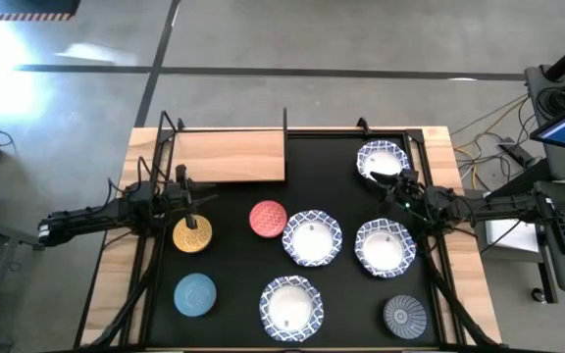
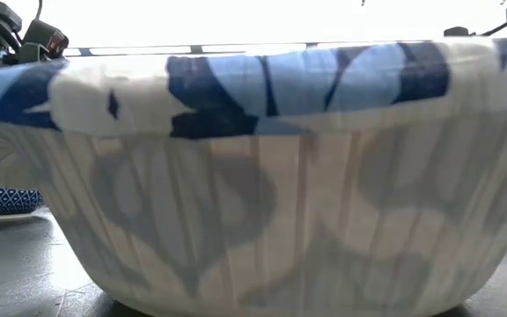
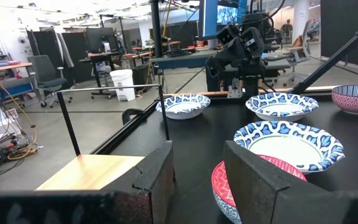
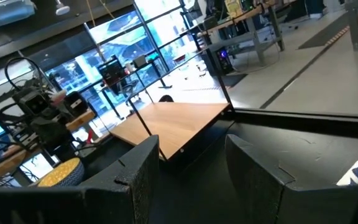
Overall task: Place and stack bowls onto a shelf
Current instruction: Put the blue bowl on the shelf
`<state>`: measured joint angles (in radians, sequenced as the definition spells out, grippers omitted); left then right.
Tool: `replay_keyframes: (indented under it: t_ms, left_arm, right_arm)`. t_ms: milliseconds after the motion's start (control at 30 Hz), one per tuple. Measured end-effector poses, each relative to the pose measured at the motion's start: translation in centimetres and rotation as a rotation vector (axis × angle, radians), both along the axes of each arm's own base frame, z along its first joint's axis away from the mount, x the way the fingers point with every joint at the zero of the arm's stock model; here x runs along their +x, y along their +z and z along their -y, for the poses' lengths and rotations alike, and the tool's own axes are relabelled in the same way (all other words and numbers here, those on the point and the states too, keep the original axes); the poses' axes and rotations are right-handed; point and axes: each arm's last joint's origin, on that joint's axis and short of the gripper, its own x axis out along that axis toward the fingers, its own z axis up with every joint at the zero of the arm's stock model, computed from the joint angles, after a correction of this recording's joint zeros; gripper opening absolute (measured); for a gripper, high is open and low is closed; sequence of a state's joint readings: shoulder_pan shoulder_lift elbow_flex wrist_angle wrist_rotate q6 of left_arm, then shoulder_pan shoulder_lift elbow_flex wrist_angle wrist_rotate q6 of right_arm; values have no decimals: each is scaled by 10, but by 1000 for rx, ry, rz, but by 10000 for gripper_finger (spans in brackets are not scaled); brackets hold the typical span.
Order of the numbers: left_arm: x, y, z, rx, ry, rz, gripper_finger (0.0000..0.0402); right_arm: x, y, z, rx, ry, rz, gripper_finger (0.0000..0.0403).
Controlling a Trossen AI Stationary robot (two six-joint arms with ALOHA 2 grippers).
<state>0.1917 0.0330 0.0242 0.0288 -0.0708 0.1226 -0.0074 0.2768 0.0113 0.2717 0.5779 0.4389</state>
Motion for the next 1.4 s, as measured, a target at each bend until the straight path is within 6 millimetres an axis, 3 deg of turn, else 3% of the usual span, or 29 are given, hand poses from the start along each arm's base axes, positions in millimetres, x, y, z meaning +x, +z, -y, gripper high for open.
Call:
replay_keyframes:
  t_ms: [900,1000,1133,1233,1400]
  left_arm:
    - [0,0,0,0,0,0,126]
    - [0,0,0,0,0,0,126]
    - [0,0,0,0,0,0,126]
    - [0,0,0,0,-1,0,126]
    - [0,0,0,1,0,0,126]
  right_arm:
    - [0,9,0,-27,6,83,173]
    - [0,15,-1,-32,50,116,173]
    - [2,39,-2,-81,93,142,173]
    - [7,53,-3,-107,108,81,173]
    - [18,60,-3,-65,122,-160,173]
